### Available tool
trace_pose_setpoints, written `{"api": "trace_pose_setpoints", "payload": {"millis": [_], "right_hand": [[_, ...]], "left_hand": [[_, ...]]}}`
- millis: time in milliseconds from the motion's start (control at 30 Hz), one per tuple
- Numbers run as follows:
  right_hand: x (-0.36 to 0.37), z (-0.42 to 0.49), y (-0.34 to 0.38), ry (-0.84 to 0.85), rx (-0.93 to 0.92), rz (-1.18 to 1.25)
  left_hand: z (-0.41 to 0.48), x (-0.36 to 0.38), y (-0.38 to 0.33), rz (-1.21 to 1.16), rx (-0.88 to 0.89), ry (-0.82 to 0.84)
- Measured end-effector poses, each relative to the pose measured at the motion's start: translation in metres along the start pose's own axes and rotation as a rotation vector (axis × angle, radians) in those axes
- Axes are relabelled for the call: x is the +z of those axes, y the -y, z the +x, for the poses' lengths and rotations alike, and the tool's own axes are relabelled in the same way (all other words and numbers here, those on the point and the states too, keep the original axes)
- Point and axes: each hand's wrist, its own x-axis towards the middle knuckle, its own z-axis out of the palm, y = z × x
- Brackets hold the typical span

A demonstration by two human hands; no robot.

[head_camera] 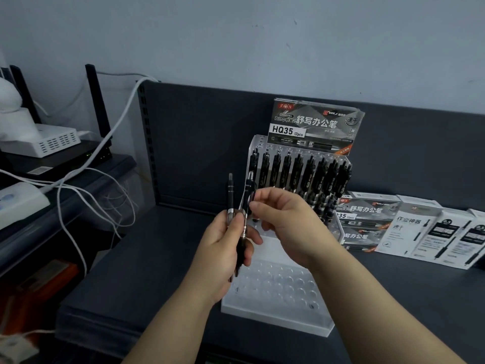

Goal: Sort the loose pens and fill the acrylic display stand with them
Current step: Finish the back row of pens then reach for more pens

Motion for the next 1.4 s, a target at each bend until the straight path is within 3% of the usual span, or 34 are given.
{"api": "trace_pose_setpoints", "payload": {"millis": [233, 400, 500, 867, 1067, 1400], "right_hand": [[-0.004, -0.004, 0.008, -0.059, -0.038, 0.062], [-0.023, 0.001, 0.032, -0.460, -0.265, -0.100], [-0.025, 0.010, 0.032, -0.578, -0.324, -0.228], [-0.017, 0.024, 0.017, -0.613, -0.314, -0.454], [-0.011, 0.022, -0.002, -0.546, -0.245, -0.605], [-0.013, 0.020, -0.005, -0.522, -0.201, -0.686]], "left_hand": [[0.001, 0.000, 0.002, 0.040, -0.010, -0.039], [0.006, -0.010, 0.005, 0.149, 0.033, -0.148], [0.005, -0.011, 0.002, 0.141, 0.038, -0.145], [0.005, -0.010, -0.001, 0.044, 0.022, -0.164], [0.006, -0.009, -0.001, 0.059, 0.049, -0.167], [0.010, -0.005, 0.005, 0.050, 0.043, -0.135]]}}
